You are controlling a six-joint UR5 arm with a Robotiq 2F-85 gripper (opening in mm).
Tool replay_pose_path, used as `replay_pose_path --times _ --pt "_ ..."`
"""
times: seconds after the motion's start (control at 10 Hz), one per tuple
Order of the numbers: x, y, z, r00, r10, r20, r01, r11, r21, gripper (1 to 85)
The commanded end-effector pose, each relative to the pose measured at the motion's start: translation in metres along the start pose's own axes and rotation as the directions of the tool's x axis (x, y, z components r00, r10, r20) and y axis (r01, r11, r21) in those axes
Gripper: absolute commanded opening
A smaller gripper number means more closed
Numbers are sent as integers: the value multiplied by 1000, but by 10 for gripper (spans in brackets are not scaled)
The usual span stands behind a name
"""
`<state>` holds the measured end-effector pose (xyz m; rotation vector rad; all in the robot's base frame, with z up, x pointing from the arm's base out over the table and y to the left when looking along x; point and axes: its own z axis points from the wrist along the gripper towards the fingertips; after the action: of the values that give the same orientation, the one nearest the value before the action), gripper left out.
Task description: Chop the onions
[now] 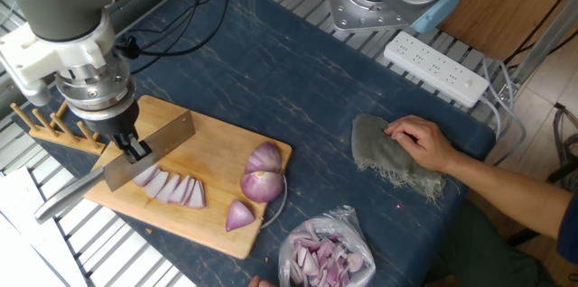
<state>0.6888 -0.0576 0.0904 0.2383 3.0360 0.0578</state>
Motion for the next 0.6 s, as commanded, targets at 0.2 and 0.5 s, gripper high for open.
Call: replay_pose_path --times 0.2,0.5 --pt "4 3 -1 1000 -2 -17 2 1000 -14 10" --pt "2 0 -1 1000 -2 -13 2 1000 -12 10"
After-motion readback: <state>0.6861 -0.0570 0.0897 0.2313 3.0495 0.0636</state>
